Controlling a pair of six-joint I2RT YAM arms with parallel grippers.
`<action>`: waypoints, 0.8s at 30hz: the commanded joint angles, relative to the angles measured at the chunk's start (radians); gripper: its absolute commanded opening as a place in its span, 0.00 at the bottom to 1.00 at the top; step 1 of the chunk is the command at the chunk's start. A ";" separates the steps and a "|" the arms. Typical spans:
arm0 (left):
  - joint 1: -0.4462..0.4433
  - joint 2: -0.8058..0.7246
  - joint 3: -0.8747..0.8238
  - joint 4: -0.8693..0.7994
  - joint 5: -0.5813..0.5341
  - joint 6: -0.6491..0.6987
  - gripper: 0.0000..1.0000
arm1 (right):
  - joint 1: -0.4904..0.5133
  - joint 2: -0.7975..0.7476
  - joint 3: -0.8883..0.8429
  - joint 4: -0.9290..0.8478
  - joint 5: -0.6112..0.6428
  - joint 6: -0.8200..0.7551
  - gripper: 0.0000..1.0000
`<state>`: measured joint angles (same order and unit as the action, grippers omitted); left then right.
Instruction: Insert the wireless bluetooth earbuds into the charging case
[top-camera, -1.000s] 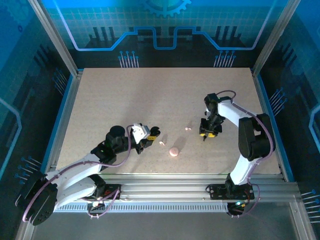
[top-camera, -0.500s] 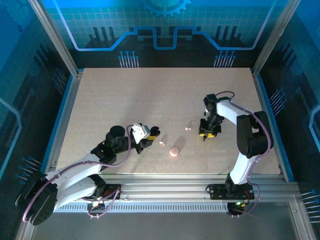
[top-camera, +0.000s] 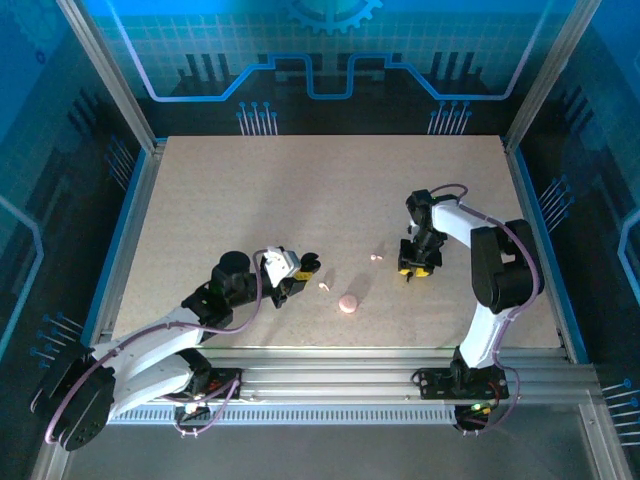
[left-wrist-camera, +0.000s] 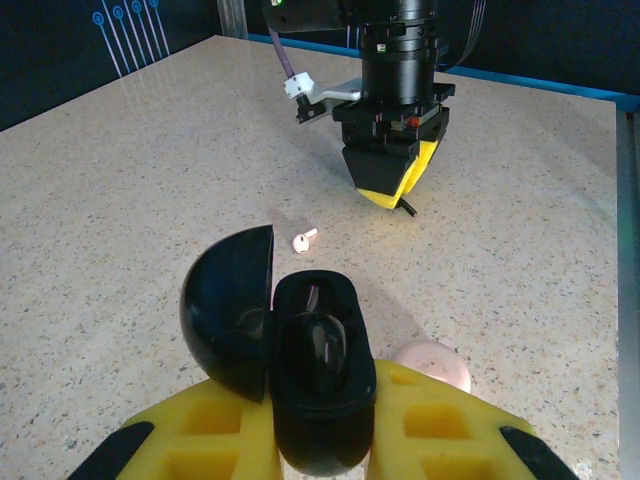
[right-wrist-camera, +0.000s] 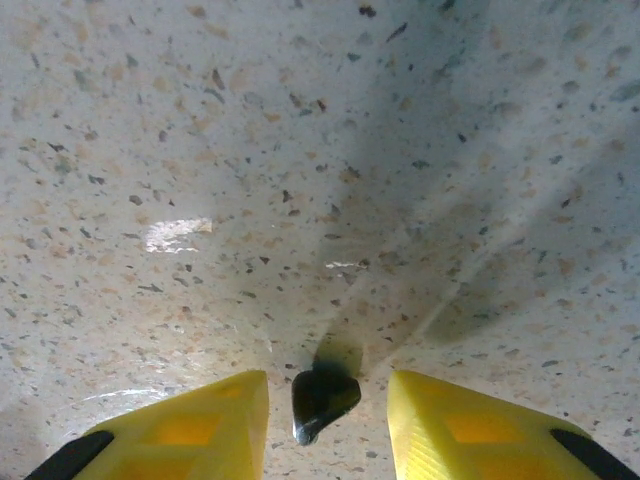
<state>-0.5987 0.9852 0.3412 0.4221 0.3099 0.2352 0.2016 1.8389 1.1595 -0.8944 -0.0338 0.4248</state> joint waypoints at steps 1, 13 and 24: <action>-0.006 -0.008 0.020 0.004 -0.006 -0.014 0.15 | -0.014 0.020 -0.011 0.004 -0.011 -0.009 0.35; -0.005 -0.019 0.015 0.001 -0.023 -0.009 0.15 | -0.014 0.024 -0.019 0.012 -0.005 -0.009 0.31; -0.006 -0.005 0.015 0.004 -0.025 -0.006 0.15 | -0.014 -0.016 -0.030 0.020 0.001 -0.007 0.23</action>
<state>-0.5987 0.9844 0.3412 0.4221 0.2985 0.2352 0.1993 1.8431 1.1496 -0.8825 -0.0143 0.4217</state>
